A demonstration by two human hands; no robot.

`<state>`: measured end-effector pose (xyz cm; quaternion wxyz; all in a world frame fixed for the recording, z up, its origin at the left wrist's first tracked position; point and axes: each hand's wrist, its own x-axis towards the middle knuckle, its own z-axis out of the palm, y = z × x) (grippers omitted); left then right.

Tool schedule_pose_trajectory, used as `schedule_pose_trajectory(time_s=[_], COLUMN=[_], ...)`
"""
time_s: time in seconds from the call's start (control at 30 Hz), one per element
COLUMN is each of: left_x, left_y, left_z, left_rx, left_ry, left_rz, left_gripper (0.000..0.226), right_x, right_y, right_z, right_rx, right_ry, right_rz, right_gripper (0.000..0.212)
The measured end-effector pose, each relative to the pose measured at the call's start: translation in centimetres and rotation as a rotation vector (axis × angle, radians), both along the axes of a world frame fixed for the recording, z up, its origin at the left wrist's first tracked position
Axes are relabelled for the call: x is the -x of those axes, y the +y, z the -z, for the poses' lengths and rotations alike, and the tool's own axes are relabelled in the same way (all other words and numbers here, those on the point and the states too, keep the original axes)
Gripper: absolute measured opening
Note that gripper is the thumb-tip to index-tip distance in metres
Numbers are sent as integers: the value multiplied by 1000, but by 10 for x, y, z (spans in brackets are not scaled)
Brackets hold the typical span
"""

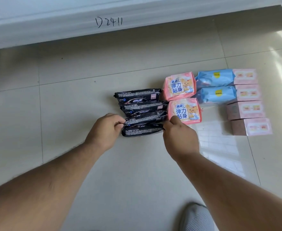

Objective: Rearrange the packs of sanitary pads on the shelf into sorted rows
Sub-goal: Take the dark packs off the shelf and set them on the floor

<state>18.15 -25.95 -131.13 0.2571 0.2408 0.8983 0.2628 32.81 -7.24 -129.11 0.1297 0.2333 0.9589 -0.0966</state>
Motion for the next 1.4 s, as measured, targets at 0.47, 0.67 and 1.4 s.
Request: schedule_pose_trajectory(time_s=[0.47,0.67,1.4], left_x=[-6,-21,-35], left_y=[-15,-23,-18], left_z=[-20,-29,-23], left_rx=[41,92,112], left_ry=[1,-20,-11], left_rz=[-74,-75,-87], left_gripper=[22,26,28], right_x=[-4,1,4], right_y=[2,0,1], right_z=[-12,-22,-21], right_rx=[21,27,-2], right_ry=[-63,-85,-109], right_rz=[46,-1,4], right_gripper=[25,19,26])
